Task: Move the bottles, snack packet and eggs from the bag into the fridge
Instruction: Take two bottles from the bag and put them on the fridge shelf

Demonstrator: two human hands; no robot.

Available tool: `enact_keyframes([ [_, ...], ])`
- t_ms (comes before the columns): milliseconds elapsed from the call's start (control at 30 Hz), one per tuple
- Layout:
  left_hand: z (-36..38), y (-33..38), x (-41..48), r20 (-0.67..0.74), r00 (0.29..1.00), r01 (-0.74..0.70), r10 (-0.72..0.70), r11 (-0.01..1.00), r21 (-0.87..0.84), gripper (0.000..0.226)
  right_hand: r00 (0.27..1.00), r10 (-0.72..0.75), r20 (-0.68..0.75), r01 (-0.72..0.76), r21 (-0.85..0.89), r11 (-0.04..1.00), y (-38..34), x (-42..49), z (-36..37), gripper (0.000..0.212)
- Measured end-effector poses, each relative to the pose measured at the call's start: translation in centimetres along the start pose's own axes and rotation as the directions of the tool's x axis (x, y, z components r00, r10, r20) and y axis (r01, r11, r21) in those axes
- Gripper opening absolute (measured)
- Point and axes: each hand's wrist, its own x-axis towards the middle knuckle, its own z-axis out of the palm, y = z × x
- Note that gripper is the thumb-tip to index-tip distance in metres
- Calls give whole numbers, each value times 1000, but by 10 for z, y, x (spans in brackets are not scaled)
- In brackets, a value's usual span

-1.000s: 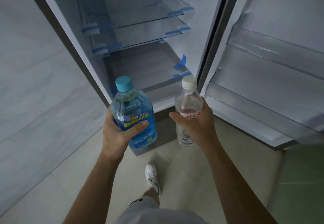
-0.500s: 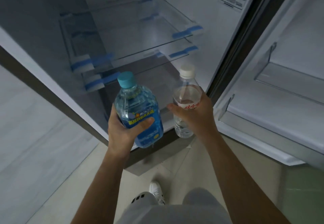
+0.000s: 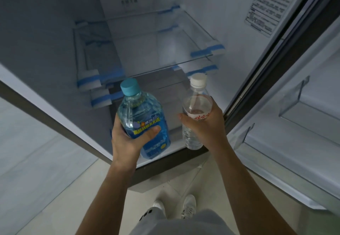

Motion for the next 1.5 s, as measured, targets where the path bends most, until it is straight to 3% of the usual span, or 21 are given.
enact_keyframes([
  [200,12,18,16,-21,1000,-15,12,992,-128,91,1000,-21,20,20,48,999,-21,23,-5,66],
  [433,26,61,29,-46,995,-99,91,977,-188,101,995,-102,14,100,114,988,-61,57,-9,56],
  [500,29,74,34,-48,991,-130,122,971,-202,92,992,-125,4,123,157,980,-76,68,-12,52],
  [600,30,97,44,-15,981,-193,194,958,-212,55,982,-189,-6,186,210,960,-100,84,-15,45],
  [733,28,129,72,18,956,-286,292,945,-157,59,958,-284,-25,282,230,931,-129,107,-14,42],
  [800,26,138,93,10,948,-314,317,944,-102,72,949,-311,-46,313,222,923,-141,121,-8,48],
  [867,26,144,113,6,948,-318,319,946,-58,83,941,-335,-56,339,213,916,-149,135,0,52],
  [1100,24,132,162,6,960,-280,280,958,62,77,945,-326,-18,323,192,927,-150,174,37,60],
  [1200,22,124,176,16,970,-243,243,967,79,68,947,-321,-25,319,208,925,-147,182,48,50],
  [1500,7,110,202,36,983,-184,181,976,117,82,956,-292,17,281,213,936,-133,198,69,52],
])
